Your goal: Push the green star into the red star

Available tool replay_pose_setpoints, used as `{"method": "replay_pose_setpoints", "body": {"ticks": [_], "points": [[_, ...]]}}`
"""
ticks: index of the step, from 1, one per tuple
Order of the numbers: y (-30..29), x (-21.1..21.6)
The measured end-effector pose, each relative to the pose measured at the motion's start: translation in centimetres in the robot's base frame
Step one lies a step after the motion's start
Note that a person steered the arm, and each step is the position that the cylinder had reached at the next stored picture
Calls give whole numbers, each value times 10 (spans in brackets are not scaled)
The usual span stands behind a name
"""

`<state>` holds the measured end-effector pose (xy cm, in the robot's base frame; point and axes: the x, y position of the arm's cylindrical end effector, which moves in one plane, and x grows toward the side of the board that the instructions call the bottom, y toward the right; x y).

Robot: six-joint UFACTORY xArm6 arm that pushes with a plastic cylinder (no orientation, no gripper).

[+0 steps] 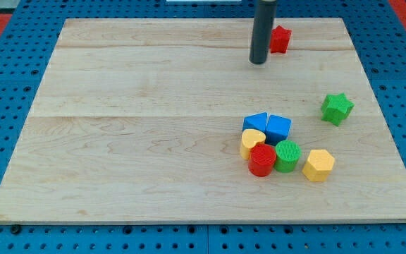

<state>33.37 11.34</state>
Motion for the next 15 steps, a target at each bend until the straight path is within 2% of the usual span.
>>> {"method": "replay_pose_setpoints", "body": {"ticks": [1,2,3,4,6,8,10,12,13,14,15], "points": [[86,21],[128,34],[155,69],[159,108],[131,90],[120,165],[85,140],[101,123],[89,92],[65,65],[10,78]]}}
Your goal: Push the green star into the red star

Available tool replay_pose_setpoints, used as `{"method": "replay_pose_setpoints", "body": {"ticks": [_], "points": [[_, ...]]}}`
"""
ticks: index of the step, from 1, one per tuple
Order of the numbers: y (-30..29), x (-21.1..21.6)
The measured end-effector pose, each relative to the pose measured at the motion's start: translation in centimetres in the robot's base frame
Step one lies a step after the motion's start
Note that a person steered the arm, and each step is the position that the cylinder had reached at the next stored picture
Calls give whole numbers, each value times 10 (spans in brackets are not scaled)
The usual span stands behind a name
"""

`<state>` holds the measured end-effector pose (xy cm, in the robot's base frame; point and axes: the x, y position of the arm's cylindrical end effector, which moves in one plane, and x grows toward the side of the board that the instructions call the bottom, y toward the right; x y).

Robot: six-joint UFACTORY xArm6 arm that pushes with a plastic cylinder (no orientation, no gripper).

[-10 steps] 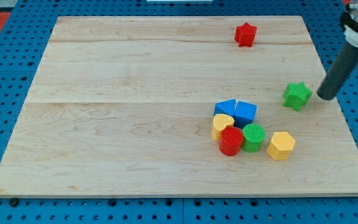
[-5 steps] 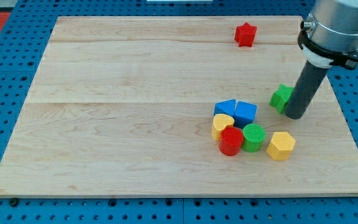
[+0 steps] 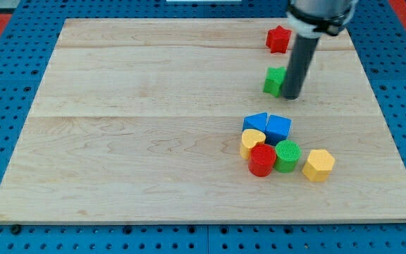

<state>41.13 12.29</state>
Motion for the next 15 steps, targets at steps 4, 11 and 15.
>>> {"method": "replay_pose_setpoints", "body": {"ticks": [4,11,15], "points": [[3,-31],[51,-71],[18,-73]]}}
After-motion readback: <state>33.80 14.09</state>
